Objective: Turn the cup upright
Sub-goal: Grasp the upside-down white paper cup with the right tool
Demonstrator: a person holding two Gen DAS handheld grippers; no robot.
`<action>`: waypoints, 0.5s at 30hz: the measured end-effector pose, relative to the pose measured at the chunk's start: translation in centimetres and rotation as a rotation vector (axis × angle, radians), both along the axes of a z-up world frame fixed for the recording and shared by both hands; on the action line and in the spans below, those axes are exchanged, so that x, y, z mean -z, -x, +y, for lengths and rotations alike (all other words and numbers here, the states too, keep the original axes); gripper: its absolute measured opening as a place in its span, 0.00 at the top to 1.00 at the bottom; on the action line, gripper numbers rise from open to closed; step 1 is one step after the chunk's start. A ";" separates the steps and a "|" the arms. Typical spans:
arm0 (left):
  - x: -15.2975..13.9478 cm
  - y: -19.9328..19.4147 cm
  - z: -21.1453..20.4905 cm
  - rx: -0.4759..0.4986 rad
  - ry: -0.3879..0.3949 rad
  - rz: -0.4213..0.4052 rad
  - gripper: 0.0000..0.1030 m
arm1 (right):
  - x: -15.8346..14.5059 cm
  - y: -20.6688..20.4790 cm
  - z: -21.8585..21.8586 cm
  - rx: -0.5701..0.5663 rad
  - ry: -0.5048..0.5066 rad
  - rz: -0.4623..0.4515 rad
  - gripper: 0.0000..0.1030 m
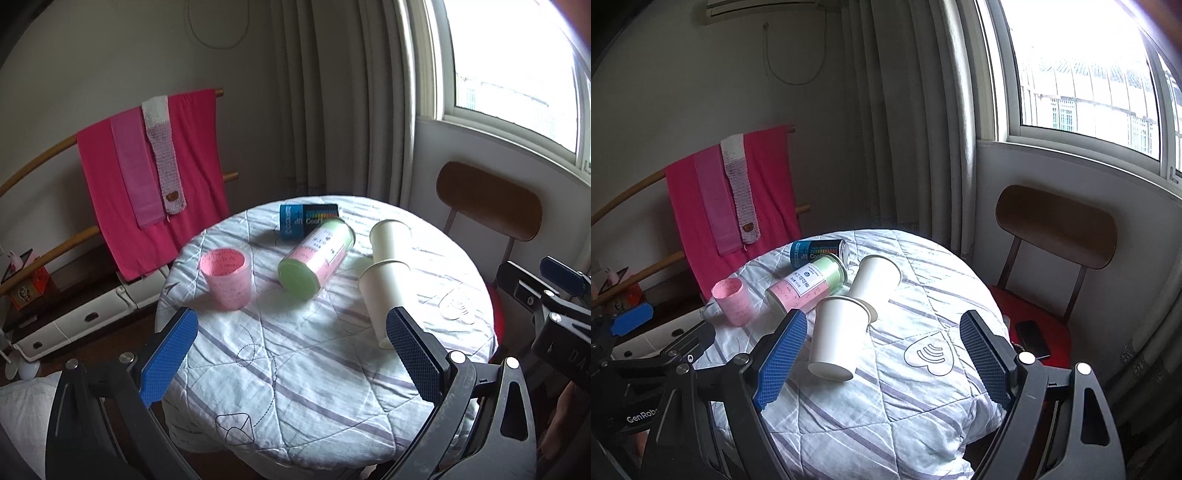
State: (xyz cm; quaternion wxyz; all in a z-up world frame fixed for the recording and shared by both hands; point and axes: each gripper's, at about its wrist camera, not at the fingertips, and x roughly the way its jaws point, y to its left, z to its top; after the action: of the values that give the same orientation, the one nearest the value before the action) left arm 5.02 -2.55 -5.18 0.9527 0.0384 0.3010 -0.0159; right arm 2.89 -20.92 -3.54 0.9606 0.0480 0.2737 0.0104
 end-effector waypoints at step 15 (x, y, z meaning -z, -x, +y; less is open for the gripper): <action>3.6 -3.6 -2.5 0.092 -0.034 0.116 0.00 | 6.3 -11.0 0.2 -0.090 -0.225 0.417 0.16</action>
State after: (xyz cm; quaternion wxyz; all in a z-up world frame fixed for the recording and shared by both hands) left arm 8.60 -5.07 -8.82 0.9312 0.0675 0.3537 -0.0568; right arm 13.86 -20.68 -9.85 0.8703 0.1436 0.4652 0.0737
